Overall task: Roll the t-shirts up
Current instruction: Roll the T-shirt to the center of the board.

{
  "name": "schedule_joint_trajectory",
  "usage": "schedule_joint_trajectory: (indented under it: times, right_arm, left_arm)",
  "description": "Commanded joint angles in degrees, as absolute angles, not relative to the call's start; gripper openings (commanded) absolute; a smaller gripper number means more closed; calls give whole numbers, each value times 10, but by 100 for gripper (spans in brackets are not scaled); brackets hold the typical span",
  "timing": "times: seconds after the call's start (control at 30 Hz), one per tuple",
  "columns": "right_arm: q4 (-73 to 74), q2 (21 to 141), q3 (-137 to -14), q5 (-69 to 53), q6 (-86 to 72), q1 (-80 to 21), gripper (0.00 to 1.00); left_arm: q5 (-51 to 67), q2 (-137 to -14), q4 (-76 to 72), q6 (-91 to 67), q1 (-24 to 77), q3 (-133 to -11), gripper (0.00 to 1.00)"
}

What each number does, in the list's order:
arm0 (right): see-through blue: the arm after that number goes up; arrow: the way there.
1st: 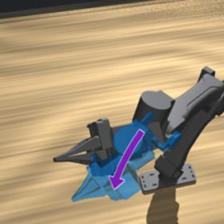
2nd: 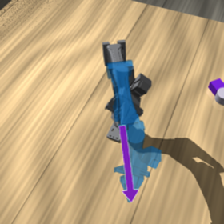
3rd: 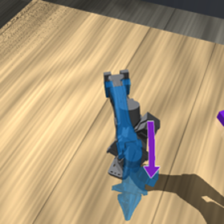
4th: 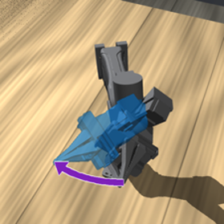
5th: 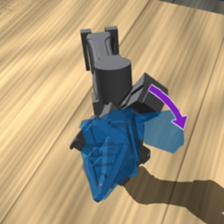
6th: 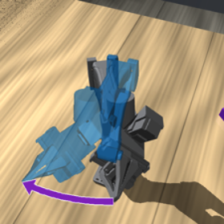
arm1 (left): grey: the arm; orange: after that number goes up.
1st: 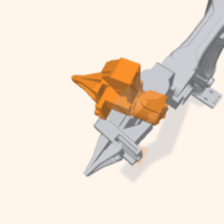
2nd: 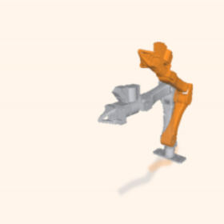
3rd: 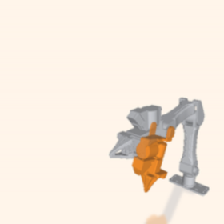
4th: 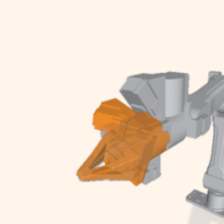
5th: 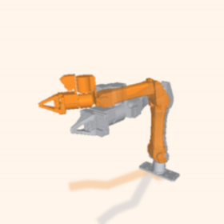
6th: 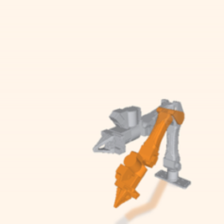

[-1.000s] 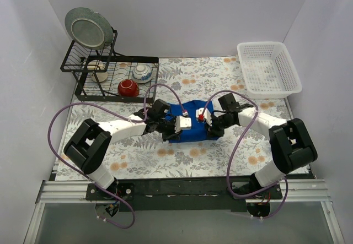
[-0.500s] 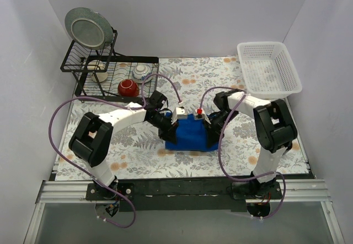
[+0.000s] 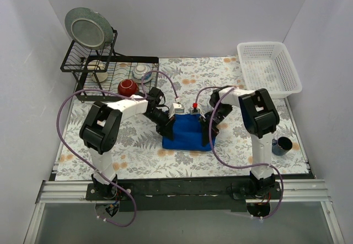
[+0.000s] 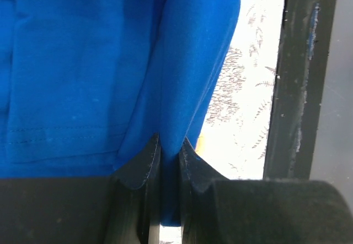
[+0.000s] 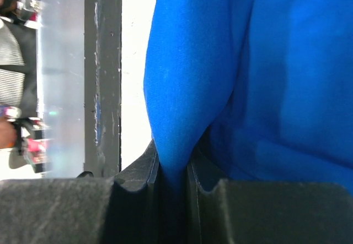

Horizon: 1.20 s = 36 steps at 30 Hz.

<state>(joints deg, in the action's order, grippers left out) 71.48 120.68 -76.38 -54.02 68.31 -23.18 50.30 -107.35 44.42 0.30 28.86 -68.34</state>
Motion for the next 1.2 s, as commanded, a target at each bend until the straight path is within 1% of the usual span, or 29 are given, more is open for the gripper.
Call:
schedule_joint_trajectory:
  times: [0.0,0.1,0.17,0.2,0.23,0.27,0.33,0.37,0.43,0.53,0.57,0.6,0.7,0.87,1.0,1.17]
  right_arm:
    - [749,1260,-801,-494,684,-216,1]
    - [750,1302,-833,-490,675,-213,1]
    - [750,1328,-852,-489,664,-210,1]
    - [750,1335,-866,-489,662,-208,1]
    - [749,1343,-874,-489,647,-209,1]
    - [750,1360,-881,-485,631,-209,2]
    - [749,1377,-904,-483,605,-208,2]
    - [750,1389,-908,-483,592,-208,2]
    - [749,1397,-911,-484,585,-208,2]
    - [749,1412,-912,-491,567,-208,2]
    - [749,1421,-914,-494,560,-208,2]
    - [749,1424,-913,-497,550,-208,2]
    - [749,1431,-912,-502,552,-208,2]
    - [749,1441,-925,-497,546,-207,2]
    - [749,1442,-938,-492,541,-207,2]
    - [749,1453,-944,-488,535,-207,1]
  left_arm:
    - [421,-1094,461,34,261,-695,18]
    - [405,-1094,455,33,254,-707,37]
    - [391,-1084,444,24,250,-720,39]
    - [388,-1058,439,23,249,-722,41]
    - [383,-1043,432,24,249,-720,51]
    - [383,-1023,411,20,249,-718,57]
    - [388,-983,405,25,253,-718,66]
    - [385,-972,403,32,258,-715,68]
    - [378,-929,397,48,282,-704,68]
    - [350,-853,351,97,329,-633,70]
    - [338,-832,318,124,343,-583,72]
    - [323,-816,297,130,358,-561,72]
    - [308,-776,240,159,373,-502,72]
    - [310,-780,223,176,387,-476,71]
    - [314,-806,202,174,392,-465,70]
    - [312,-861,175,197,399,-444,66]
